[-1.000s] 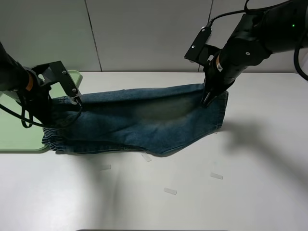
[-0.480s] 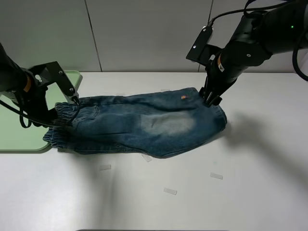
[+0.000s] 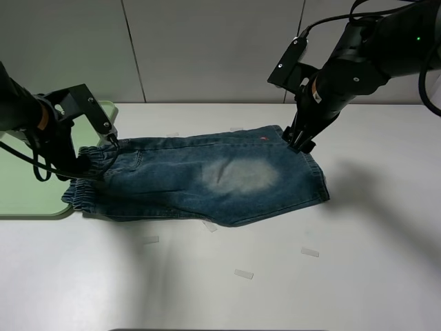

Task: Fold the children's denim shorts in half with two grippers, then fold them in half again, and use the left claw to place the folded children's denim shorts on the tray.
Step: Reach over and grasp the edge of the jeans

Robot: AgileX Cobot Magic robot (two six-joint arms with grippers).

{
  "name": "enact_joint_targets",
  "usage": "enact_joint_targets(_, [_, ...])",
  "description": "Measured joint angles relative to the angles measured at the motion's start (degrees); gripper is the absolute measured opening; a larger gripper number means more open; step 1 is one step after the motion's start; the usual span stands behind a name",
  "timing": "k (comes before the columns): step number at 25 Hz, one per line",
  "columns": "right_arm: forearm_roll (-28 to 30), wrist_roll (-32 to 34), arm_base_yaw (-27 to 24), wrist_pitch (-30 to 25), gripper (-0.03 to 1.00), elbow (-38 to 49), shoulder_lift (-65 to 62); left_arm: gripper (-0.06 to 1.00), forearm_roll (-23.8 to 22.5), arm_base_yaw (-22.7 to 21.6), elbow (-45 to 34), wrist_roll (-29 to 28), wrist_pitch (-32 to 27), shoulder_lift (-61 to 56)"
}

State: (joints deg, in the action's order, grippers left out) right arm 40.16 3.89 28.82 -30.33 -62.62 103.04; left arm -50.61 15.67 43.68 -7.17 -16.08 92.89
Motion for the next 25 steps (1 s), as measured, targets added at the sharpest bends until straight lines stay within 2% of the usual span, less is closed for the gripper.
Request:
enact_joint_targets(4, [-1.3, 1.3, 0.0, 0.0, 0.69, 0.0, 0.0, 0.99, 1.1, 0.0, 0.8, -0.9, -4.9, -0.8])
enact_joint_targets(11, [-7.3, 5.2, 0.0, -2.3, 0.69, -1.3, -0.9, 0.99, 9.4, 0.0, 5.7, -2.5, -17.7, -7.0])
enact_joint_targets(15, [-13.5, 5.3, 0.0, -7.5, 0.69, -3.0, -3.5, 0.99, 14.0, 0.0, 7.0, -2.5, -26.5, -13.0])
enact_joint_targets(20, [-19.2, 5.5, 0.0, -16.2, 0.69, -3.3, -4.9, 0.99, 17.8, 0.0, 7.0, -2.5, -29.9, -19.3])
enact_joint_targets(25, [-23.3, 5.5, 0.0, -21.4, 0.69, -3.4, -5.5, 0.99, 23.0, 0.0, 7.1, -2.5, -33.2, -27.8])
